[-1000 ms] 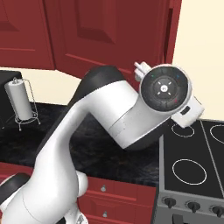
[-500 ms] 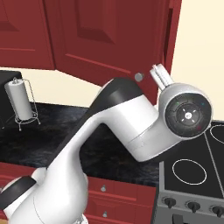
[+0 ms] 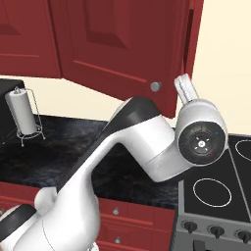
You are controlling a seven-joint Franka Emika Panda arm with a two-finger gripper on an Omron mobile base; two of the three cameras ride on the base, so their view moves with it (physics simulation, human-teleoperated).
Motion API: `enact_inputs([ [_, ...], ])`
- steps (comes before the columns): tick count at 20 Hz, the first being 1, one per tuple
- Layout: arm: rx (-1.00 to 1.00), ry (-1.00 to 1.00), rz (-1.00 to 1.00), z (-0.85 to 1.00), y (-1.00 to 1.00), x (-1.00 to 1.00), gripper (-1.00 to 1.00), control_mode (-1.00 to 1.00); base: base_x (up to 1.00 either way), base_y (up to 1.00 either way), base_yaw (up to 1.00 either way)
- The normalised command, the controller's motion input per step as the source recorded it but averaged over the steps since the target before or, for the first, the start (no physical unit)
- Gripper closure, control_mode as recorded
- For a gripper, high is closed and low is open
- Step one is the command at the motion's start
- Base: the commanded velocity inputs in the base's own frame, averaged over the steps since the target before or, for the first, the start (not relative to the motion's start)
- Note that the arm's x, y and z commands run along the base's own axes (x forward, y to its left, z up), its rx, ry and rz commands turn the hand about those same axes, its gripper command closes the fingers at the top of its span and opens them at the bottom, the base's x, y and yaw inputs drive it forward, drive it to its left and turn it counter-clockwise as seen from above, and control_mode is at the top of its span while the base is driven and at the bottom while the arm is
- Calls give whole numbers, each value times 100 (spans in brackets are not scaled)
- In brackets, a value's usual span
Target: Open the cabinet, pick the kettle from the cabinet, and place it in the sink.
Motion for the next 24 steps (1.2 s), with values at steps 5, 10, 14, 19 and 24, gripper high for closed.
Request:
enact_inputs([
  [5,20,0,-2,-4,-7,18,-100,-100,0,0,0],
  [10,27,2,0,2,-13,16,-100,-100,0,0,0],
  [14,31,2,0,7,-17,8,-100,-100,0,0,0],
  [19,29,0,2,1,-11,3,-100,-100,0,0,0],
  [24,18,-3,8,-1,-5,5,-100,-100,0,0,0],
])
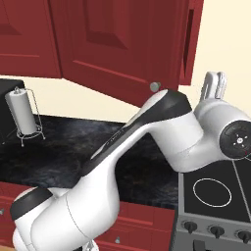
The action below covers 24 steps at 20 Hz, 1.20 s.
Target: Open the cabinet, pick the kettle from the cabinet, and place it in the sink.
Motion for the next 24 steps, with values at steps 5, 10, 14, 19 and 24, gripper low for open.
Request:
enact_inputs([
  [5,6,-3,11,-7,0,17,-100,-100,0,0,0],
  [10,2,-4,12,-6,2,19,-100,-100,0,0,0],
  [14,12,-1,6,-1,2,22,-100,-100,0,0,0],
  [19,19,0,5,-1,0,17,-100,-100,0,0,0],
  [24,8,0,4,-2,4,10,-100,-100,0,0,0],
])
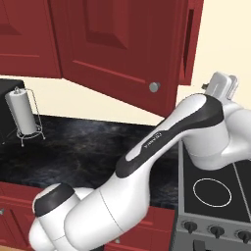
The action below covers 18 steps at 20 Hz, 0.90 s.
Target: Open the cabinet, pick the kettle from the cabinet, and place it in the sink.
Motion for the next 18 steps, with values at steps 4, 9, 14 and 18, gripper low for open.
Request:
enact_inputs([
  [4,2,0,7,-3,0,9,-100,-100,0,0,0],
  [9,0,0,9,-6,0,14,-100,-100,0,0,0],
  [14,1,2,5,-4,0,24,-100,-100,0,0,0],
  [18,2,1,5,-1,0,28,-100,-100,0,0,0],
])
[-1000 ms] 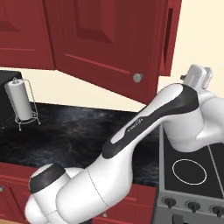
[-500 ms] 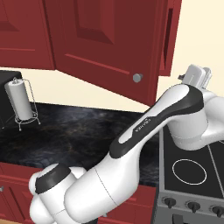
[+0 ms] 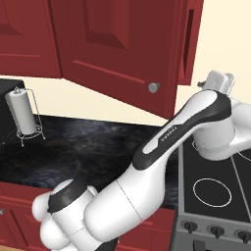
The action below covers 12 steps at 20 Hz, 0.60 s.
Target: Open the cabinet, pick the kettle from the cabinet, and place it in the sink.
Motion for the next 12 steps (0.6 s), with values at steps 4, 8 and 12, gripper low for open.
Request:
enact_inputs([
  [4,4,7,1,-1,0,29,-100,-100,0,0,0],
  [8,7,7,2,-1,-3,22,-100,-100,0,0,0],
  [12,8,7,1,-3,-3,18,-100,-100,0,0,0],
])
